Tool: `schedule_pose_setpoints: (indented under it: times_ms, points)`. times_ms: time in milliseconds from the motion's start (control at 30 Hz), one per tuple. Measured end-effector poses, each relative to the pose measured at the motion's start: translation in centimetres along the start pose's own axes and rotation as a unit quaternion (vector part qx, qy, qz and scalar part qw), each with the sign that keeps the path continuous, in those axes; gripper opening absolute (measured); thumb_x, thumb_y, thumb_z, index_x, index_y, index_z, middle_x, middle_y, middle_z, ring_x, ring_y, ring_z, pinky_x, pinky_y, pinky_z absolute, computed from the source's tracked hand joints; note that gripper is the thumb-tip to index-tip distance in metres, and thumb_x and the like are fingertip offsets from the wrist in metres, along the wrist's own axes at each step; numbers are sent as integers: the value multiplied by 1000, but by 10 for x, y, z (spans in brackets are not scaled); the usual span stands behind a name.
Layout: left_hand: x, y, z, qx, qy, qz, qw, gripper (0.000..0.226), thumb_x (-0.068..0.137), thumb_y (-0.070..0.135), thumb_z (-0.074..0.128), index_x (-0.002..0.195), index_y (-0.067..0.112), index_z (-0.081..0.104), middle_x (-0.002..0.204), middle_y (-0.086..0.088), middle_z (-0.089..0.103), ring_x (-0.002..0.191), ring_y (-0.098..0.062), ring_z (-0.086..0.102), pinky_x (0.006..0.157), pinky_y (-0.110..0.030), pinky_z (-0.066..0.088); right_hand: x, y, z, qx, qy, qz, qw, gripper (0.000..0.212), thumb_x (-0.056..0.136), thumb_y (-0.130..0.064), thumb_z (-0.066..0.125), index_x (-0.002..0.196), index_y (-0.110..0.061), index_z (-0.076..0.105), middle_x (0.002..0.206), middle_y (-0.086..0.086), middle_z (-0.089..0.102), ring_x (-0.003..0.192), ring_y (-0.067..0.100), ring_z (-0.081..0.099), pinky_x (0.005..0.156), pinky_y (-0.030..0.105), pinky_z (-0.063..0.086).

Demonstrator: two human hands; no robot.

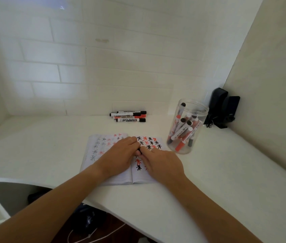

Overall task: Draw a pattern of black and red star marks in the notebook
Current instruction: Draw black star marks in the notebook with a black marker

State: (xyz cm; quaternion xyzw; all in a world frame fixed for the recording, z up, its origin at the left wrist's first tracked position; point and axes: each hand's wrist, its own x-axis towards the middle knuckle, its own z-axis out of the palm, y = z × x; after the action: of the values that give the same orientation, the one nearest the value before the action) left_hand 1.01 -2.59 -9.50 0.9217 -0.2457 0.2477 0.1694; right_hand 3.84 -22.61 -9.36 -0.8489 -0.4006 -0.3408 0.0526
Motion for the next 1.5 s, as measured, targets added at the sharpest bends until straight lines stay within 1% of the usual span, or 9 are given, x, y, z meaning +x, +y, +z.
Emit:
schedule_pose_setpoints:
  times_ms: [267,467,633,767,867,1067,1167,1333,1500]
  points:
    - [0,-5,4,-24,36,-50,998,18,102,32,46,106,24,61,103,10,56,90,-8,52,90,-28,39,-9,15,-20,102,-18,149,983,33,108,-43,36,135,-32,50,81,-5,66,64,18,64,50,32,49]
    - [-1,-12,12,-35,-21,-135,990,19,103,39,44,111,32,60,123,17,58,144,-11,34,123,-43,14,-8,28,-41,410,37,242,879,27,109,-10,46,110,-32,60,82,8,66,67,19,66,62,29,55]
    - [1,-14,12,-57,-47,-160,984,15,103,41,47,113,37,56,133,20,53,151,-7,20,125,-47,2,-2,29,-51,648,21,332,685,42,103,8,37,125,-13,66,106,14,75,95,31,75,83,38,63]
    - [1,-13,13,-61,-46,-167,983,18,102,43,48,117,35,55,137,18,51,151,-6,18,125,-47,1,-6,22,-45,637,5,334,695,9,103,-13,61,109,-7,59,75,10,65,65,27,64,59,34,53]
    - [2,-14,12,-47,-53,-163,984,20,102,43,46,119,35,53,140,16,50,152,-8,17,125,-46,0,-10,17,-35,623,-41,375,685,34,108,-38,51,99,-7,60,65,7,51,55,23,51,51,30,39]
    - [2,-12,10,-12,-91,-167,982,40,96,57,32,127,38,50,160,11,32,155,-11,-1,124,-48,-8,-10,27,-42,617,-88,393,676,9,103,-15,59,110,-11,62,80,14,71,57,28,61,44,25,38]
    - [1,-13,9,4,-118,-175,977,65,86,67,15,141,45,43,165,12,19,154,-11,-10,123,-50,-11,-16,29,-33,554,-40,433,709,33,98,-27,70,91,3,60,60,10,59,42,18,50,40,23,38]
    - [3,-13,9,6,-134,-191,972,55,93,59,25,145,47,40,164,14,23,154,-10,-5,124,-49,-7,-17,24,-17,451,-28,440,776,29,96,-31,71,81,-10,59,53,-3,57,47,9,53,56,29,48]
    - [2,-14,9,4,-132,-187,973,65,87,67,17,144,48,40,163,15,27,154,-10,-2,124,-48,-6,-19,23,-32,489,-32,406,771,28,94,-27,75,85,-7,58,56,7,54,48,18,49,46,26,44]
